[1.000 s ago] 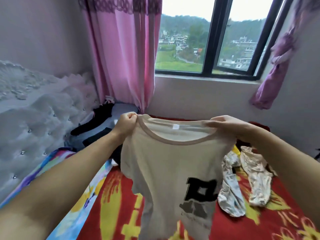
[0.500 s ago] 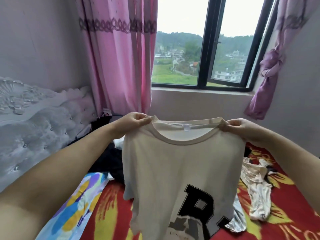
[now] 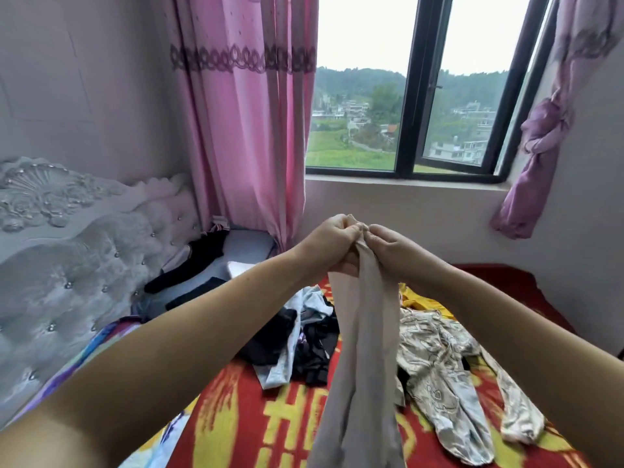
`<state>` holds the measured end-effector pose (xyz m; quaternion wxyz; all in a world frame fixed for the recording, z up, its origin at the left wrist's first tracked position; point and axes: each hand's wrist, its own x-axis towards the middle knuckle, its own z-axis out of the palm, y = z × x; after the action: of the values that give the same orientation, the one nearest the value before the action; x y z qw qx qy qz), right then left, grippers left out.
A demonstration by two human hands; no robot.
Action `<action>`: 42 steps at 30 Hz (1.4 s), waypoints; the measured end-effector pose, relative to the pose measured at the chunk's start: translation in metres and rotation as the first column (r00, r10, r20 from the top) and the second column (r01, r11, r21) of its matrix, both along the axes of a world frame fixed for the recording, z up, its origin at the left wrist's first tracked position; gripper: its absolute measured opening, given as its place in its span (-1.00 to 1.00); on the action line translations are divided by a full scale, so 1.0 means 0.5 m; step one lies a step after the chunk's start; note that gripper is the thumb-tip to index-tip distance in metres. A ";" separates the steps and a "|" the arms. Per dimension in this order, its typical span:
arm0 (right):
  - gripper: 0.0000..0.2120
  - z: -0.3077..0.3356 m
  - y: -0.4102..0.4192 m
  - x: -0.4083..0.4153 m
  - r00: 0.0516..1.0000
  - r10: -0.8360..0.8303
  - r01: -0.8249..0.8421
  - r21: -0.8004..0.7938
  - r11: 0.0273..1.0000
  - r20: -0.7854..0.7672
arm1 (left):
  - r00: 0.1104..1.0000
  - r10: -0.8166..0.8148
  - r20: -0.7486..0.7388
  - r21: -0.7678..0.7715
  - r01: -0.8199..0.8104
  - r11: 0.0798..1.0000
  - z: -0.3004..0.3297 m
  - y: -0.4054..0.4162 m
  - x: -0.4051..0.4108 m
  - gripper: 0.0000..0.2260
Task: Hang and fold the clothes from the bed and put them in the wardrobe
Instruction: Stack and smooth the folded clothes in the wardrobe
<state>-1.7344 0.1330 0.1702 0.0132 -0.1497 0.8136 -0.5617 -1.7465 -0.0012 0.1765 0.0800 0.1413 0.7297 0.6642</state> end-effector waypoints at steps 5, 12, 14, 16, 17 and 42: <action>-0.74 0.004 0.018 0.029 0.957 0.285 -0.284 0.034 0.958 -0.060 | 0.993 -0.112 -0.024 0.063 0.113 0.992 0.015 -0.016 0.011 -0.74; -0.72 0.014 0.053 0.013 0.973 0.206 -0.211 -0.042 0.976 -0.104 | 0.786 -0.287 -0.548 -0.573 -0.103 0.813 0.034 -0.043 0.006 -0.55; -0.73 0.020 0.062 0.016 0.955 0.259 -0.254 0.053 0.966 -0.144 | 0.845 -0.338 -0.415 -0.578 0.042 0.815 0.037 -0.039 0.008 -0.68; -0.76 0.019 0.072 0.017 0.957 0.236 -0.220 0.107 0.969 -0.166 | 0.889 -0.317 -0.330 -0.533 0.101 0.840 0.040 -0.038 0.003 -0.74; -0.80 0.016 0.077 0.016 0.965 0.200 -0.182 0.114 0.977 -0.172 | 0.906 -0.298 -0.300 -0.517 0.108 0.849 0.041 -0.039 -0.001 -0.76; -0.88 -0.140 0.088 0.001 0.958 -0.233 0.204 -0.175 0.963 -0.168 | 0.964 -0.188 -0.188 -0.393 0.102 0.914 0.122 -0.124 -0.040 -0.74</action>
<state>-1.7339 0.1770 0.1001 -0.1372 -0.1115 0.7765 -0.6049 -1.7664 -0.0631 0.2375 0.0733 0.2503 0.8363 0.4823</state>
